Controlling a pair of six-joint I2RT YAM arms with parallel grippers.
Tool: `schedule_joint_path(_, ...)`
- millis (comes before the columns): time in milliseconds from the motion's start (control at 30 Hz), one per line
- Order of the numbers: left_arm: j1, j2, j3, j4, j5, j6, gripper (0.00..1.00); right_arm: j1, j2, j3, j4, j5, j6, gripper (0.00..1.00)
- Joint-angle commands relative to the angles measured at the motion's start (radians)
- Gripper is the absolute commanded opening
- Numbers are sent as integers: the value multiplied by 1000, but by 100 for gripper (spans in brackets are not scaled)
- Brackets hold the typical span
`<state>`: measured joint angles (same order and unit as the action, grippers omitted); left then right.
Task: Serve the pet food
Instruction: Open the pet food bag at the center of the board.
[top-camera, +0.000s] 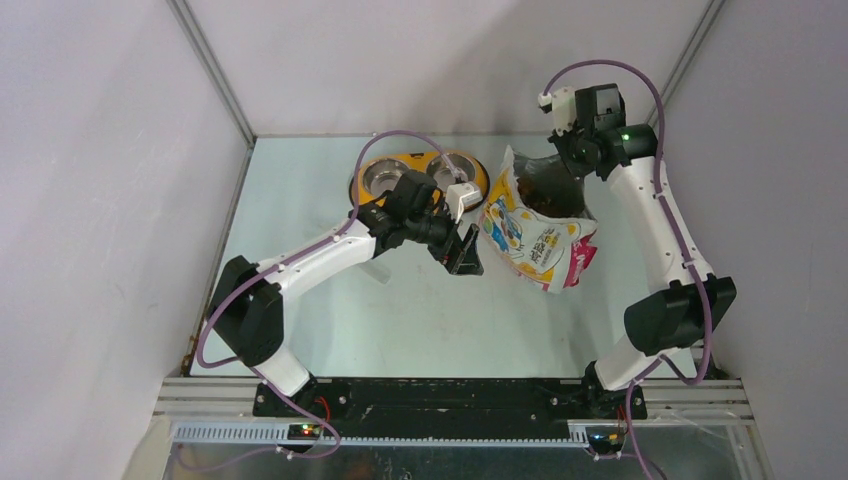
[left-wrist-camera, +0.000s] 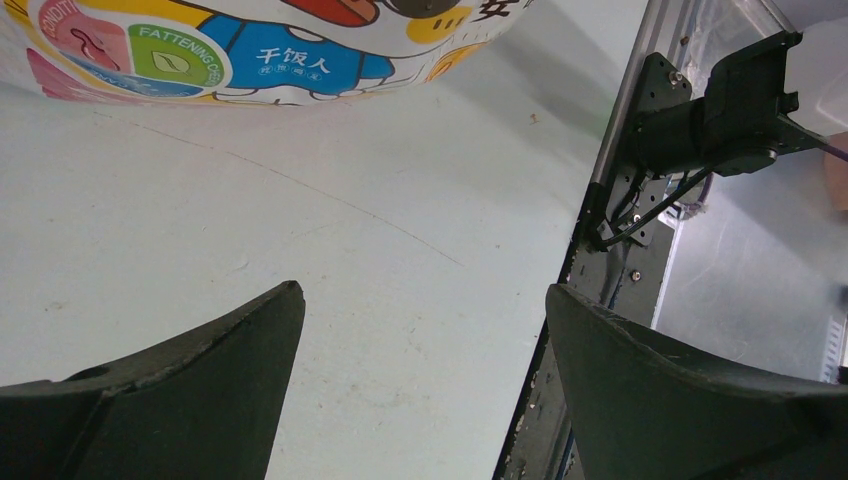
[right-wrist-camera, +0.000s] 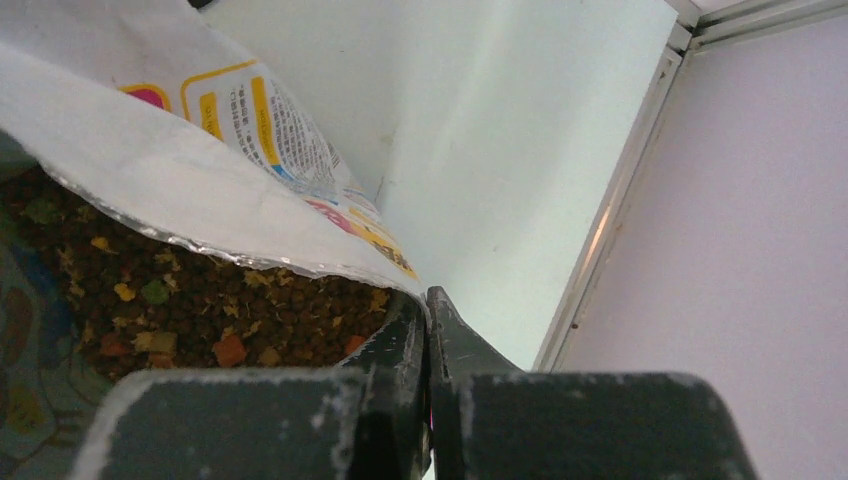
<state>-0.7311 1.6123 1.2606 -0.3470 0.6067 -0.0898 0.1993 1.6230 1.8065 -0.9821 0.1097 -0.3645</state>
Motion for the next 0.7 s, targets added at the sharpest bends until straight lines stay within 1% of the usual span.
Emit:
schedule_joint_path(0, -8, 0, 56, 11, 22, -11, 98, -4, -89, 125, 178, 189, -2, 0)
schedule_joint_path(233, -8, -2, 56, 12, 23, -12, 98, -2, -46, 277, 178, 312, -36, 0)
schedule_joint_path(367, -7, -4, 56, 11, 23, -11, 98, 1, -37, 305, 185, 325, -45, 0)
schedule_joint_path(500, -8, -5, 54, 14, 22, -11, 98, 25, -45, 268, 187, 306, -45, 0)
schedule_joint_path(667, -7, -7, 53, 14, 19, -9, 98, 70, -78, 149, 262, 329, -49, 0)
